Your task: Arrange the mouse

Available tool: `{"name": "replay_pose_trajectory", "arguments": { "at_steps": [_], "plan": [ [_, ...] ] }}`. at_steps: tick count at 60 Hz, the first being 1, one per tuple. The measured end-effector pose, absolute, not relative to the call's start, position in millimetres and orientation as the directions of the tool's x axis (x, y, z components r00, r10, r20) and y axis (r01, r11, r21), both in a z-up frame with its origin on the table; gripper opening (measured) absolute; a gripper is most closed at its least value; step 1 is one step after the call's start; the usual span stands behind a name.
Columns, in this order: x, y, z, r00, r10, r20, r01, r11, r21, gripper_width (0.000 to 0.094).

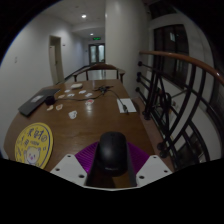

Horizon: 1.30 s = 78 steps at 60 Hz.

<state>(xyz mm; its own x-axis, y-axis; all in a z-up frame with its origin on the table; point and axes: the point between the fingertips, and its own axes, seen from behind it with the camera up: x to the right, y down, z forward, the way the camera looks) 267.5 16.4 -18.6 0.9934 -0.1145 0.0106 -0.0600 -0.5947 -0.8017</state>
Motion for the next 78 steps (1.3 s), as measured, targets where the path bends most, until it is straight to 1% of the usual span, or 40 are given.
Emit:
{"name": "replay_pose_trajectory", "arguments": {
  "at_steps": [3, 10, 16, 21, 24, 29, 34, 36, 39, 41, 44, 50, 52, 56, 60, 63, 67, 68, 69, 70, 71, 74, 75, 76, 77, 78],
  "plan": [
    [267.7, 17.7, -18.6, 0.989, -0.144, -0.027, -0.107, -0.584, -0.804, 0.0476],
    [267.2, 20.2, -17.6, 0.987, -0.156, -0.049, -0.129, -0.562, -0.817, 0.0466],
    [268.4, 19.0, -14.1, 0.985, -0.162, -0.056, -0.138, -0.552, -0.822, 0.0388],
    [263.4, 14.1, -3.9, 0.978, -0.185, -0.096, -0.184, -0.552, -0.813, 0.0352],
    [256.0, 15.8, 23.3, 0.978, -0.186, -0.099, -0.181, -0.505, -0.844, 0.0342],
    [231.6, 15.9, 90.0, 0.98, -0.192, -0.055, -0.129, -0.402, -0.907, 0.0343],
    [174.2, 15.4, 152.2, 0.987, -0.148, -0.068, -0.109, -0.293, -0.95, 0.0342],
    [146.0, 15.3, 168.7, 0.989, -0.122, -0.079, -0.11, -0.267, -0.957, 0.0351],
    [101.3, 17.4, 181.3, 0.994, -0.074, -0.083, -0.099, -0.252, -0.963, 0.0357],
    [72.7, 17.5, 178.3, 0.996, -0.042, -0.081, -0.089, -0.256, -0.963, 0.0363],
    [35.2, 17.4, 157.0, 0.998, 0.004, -0.061, -0.057, -0.289, -0.956, 0.0371],
    [-18.1, 22.7, 81.8, 0.996, 0.082, -0.027, 0.01, -0.412, -0.911, 0.0372],
    [-29.2, 14.7, 52.8, 0.995, 0.097, -0.019, 0.027, -0.453, -0.891, 0.0372],
    [-31.8, 17.8, 13.6, 0.995, 0.103, 0.002, 0.057, -0.526, -0.849, 0.0371],
    [-27.8, 14.0, -8.5, 0.996, 0.088, 0.011, 0.059, -0.563, -0.825, 0.0375],
    [-27.6, 15.7, -9.2, 0.997, 0.078, -0.004, 0.04, -0.552, -0.833, 0.0376],
    [-27.2, 17.6, -12.0, 0.997, 0.076, -0.023, 0.024, -0.574, -0.818, 0.0467],
    [-27.8, 17.8, -12.7, 0.996, 0.087, -0.021, 0.033, -0.58, -0.814, 0.0499],
    [-28.1, 17.6, -12.2, 0.995, 0.099, -0.015, 0.047, -0.585, -0.809, 0.0505],
    [-28.4, 16.7, -12.5, 0.993, 0.114, -0.005, 0.063, -0.589, -0.806, 0.0531],
    [-28.1, 15.4, -12.4, 0.992, 0.128, 0.006, 0.081, -0.592, -0.802, 0.0602],
    [-23.4, 11.2, -8.5, 0.986, 0.158, 0.048, 0.133, -0.588, -0.798, 0.0751],
    [-21.4, 9.4, -5.7, 0.984, 0.167, 0.062, 0.149, -0.582, -0.8, 0.0763],
    [-19.5, 7.4, -2.2, 0.982, 0.176, 0.074, 0.163, -0.573, -0.803, 0.083],
    [-17.7, 4.9, 1.8, 0.979, 0.184, 0.084, 0.175, -0.563, -0.808, 0.0869],
    [-15.7, 2.2, 6.2, 0.977, 0.191, 0.092, 0.184, -0.554, -0.812, 0.0871]
  ]
}}
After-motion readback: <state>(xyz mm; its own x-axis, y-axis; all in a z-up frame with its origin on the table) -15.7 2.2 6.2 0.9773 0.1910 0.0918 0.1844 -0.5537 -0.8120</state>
